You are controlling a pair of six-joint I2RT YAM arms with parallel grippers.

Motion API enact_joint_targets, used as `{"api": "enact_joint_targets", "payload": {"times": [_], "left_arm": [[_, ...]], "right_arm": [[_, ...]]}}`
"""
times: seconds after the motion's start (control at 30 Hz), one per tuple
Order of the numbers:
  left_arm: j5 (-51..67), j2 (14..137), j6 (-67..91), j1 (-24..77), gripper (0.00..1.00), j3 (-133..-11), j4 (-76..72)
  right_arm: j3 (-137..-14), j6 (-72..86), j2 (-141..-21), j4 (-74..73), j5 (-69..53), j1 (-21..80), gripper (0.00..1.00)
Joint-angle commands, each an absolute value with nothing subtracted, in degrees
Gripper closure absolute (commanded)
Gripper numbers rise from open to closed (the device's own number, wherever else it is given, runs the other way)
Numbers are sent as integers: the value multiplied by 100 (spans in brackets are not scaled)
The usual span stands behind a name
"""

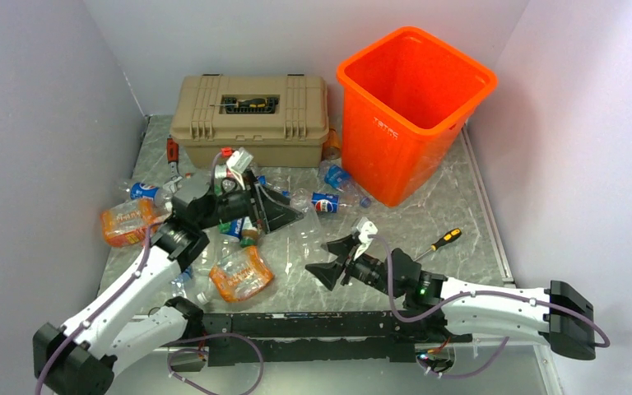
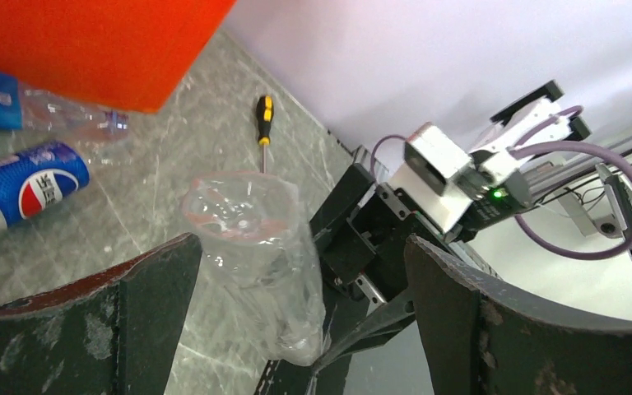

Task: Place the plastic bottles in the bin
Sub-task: Pick up the plastic bottle at the center of the board.

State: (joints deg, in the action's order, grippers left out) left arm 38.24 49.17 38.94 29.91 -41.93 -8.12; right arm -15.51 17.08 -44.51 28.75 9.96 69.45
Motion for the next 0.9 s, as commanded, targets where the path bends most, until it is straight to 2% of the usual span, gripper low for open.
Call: {"api": "enact_joint_targets", "payload": {"times": [0.0,0.23,0.53,0.87], "left_arm": [[4460,5378,3941,2981,1,-4606,-824],[4309,5429,2948,2986,1,-5508,870],[4880,5653,3865,3000,1,-4710,-454],[4597,5835,3505,3447,1,-4878,-18]], "right_arm": [[-1995,1551,-4624,2927,658,6996,78],[-2171,1425,-4413,2304,667,7001,78],[-2252,1405,-4533,2646,579,7005,79],[-2485,1327,-4769,2619,568,7013,80]]}}
